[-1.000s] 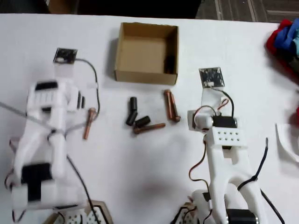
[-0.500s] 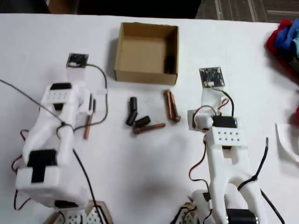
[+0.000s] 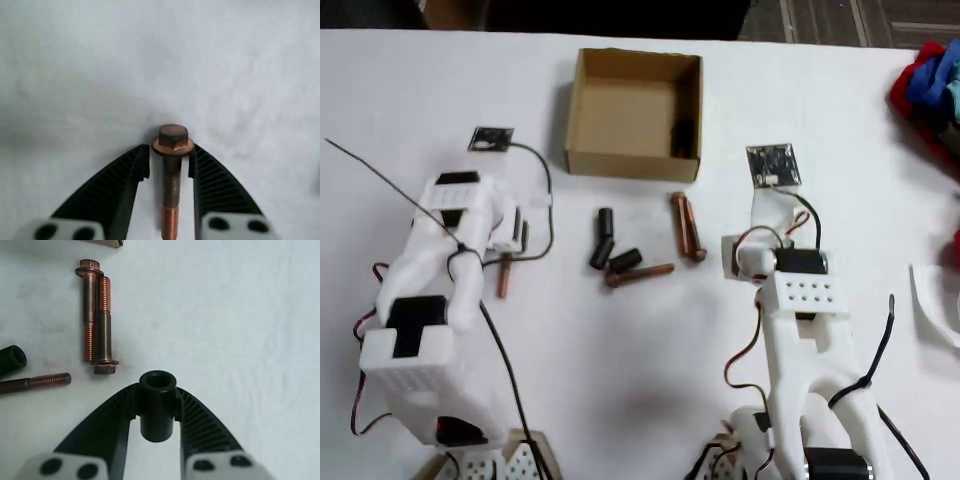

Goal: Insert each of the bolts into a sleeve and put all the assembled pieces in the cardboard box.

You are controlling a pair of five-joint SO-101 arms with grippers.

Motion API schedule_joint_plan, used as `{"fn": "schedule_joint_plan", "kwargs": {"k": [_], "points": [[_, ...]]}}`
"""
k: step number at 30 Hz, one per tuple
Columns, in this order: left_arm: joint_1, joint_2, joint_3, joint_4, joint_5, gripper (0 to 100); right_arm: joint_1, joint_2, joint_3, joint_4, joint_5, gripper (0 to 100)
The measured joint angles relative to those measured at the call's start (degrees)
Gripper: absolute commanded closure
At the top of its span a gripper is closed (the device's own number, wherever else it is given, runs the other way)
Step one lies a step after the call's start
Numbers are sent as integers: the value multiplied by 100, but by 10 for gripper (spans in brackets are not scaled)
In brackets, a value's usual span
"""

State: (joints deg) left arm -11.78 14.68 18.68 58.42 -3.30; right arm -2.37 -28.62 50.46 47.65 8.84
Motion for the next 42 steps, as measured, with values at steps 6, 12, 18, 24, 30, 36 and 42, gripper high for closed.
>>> {"fn": "schedule_joint_plan", "kwargs": {"k": [6,12,18,24,30,36,42], "points": [[211,448,-404,132,9,975,0,0,0,0,0,979],[229,686,-1160,905,0,974,0,0,0,-9,0,978],[334,-246,-1618,2251,9,974,0,-510,695,-677,0,978],[712,-3244,-79,1468,9,973,0,-2171,1829,-1134,0,978],[1081,-6242,2646,-888,-9,973,-431,-3429,2734,-1248,0,978],[1732,-6796,2769,-2356,-9,973,-1099,-3842,2954,-2171,-167,979],[2840,-6769,1705,-2708,-9,973,-1389,-3736,2840,-3270,-431,979]]}}
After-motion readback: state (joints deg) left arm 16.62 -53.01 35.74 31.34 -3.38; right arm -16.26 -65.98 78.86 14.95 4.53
